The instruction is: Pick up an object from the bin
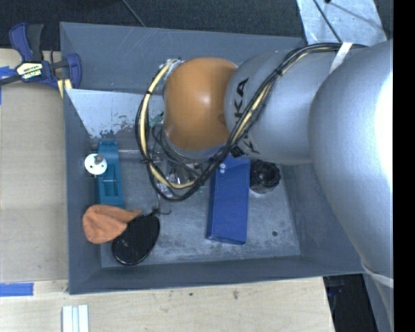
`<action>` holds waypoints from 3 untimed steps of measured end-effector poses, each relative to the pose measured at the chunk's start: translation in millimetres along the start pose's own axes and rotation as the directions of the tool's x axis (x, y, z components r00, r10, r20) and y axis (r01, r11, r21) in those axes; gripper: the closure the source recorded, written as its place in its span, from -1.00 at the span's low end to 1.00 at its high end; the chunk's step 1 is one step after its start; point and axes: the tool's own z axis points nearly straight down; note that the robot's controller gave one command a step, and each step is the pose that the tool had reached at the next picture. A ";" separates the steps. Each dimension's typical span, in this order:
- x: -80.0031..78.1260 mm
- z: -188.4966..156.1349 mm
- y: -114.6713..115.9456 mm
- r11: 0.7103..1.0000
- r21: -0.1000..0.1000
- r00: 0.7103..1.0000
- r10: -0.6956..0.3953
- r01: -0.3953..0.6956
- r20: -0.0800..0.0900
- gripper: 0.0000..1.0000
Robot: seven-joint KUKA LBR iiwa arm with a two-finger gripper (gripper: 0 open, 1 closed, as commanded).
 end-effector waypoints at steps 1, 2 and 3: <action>11.2 10.6 24.0 0.959 -0.001 0.959 -0.283 0.283 -0.002 -1.00; 16.0 18.9 58.2 0.939 0.009 0.939 -0.344 0.344 0.007 -1.00; 23.7 38.2 66.7 0.827 0.016 0.827 -0.563 0.562 0.015 -1.00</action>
Offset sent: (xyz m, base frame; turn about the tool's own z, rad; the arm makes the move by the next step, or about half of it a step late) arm -0.0286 0.0610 -0.0229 -0.3570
